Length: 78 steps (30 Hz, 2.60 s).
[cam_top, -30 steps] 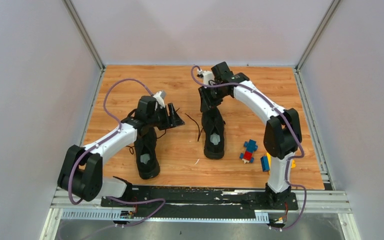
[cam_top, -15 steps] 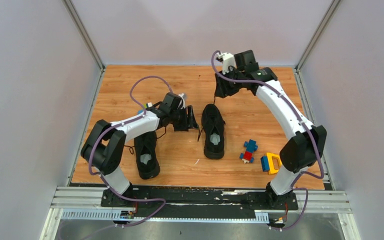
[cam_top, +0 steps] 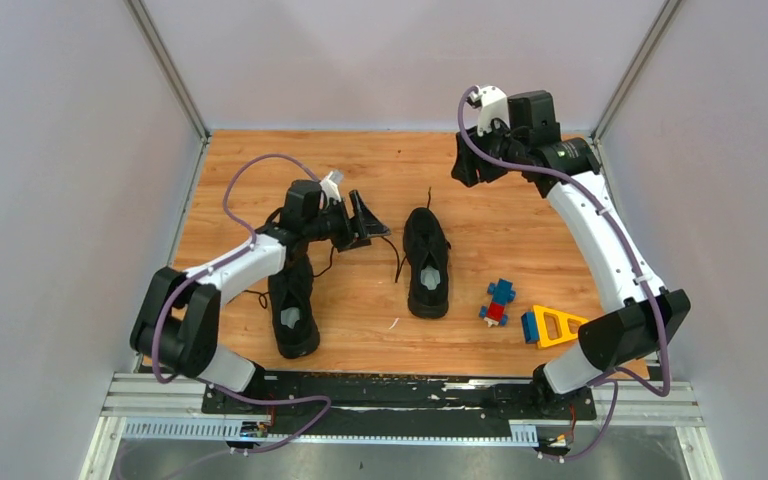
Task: Tie the shoes
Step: Pick up the shoelace at the center of the board.
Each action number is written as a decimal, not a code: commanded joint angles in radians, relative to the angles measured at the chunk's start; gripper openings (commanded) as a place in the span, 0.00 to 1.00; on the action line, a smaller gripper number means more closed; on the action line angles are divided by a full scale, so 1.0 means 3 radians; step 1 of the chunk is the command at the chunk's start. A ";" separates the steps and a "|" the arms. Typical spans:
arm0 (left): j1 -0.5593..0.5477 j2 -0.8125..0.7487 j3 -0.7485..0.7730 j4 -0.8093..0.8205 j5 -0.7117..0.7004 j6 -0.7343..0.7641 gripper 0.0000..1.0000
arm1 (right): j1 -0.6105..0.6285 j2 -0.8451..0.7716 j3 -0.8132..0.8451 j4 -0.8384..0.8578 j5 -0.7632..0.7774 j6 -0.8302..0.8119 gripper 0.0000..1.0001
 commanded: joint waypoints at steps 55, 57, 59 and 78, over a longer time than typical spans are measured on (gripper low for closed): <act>-0.1241 0.0441 -0.0317 0.1153 -0.1688 0.4279 0.67 | -0.0508 0.0587 0.0560 0.0111 -0.0046 0.0405 0.64; -0.1199 0.0446 -0.0354 0.1259 -0.1691 0.4398 0.66 | -0.0523 0.0590 0.0563 0.0113 -0.0076 0.0405 0.64; -0.1139 0.0444 -0.0367 0.1318 -0.1772 0.4494 0.66 | -0.0532 0.0612 0.0552 0.0118 -0.0124 0.0471 0.64; -0.0966 0.0043 -0.0281 0.1623 -0.1430 0.4924 0.63 | -0.0545 0.1290 -0.0097 0.0551 -0.2335 0.2295 0.73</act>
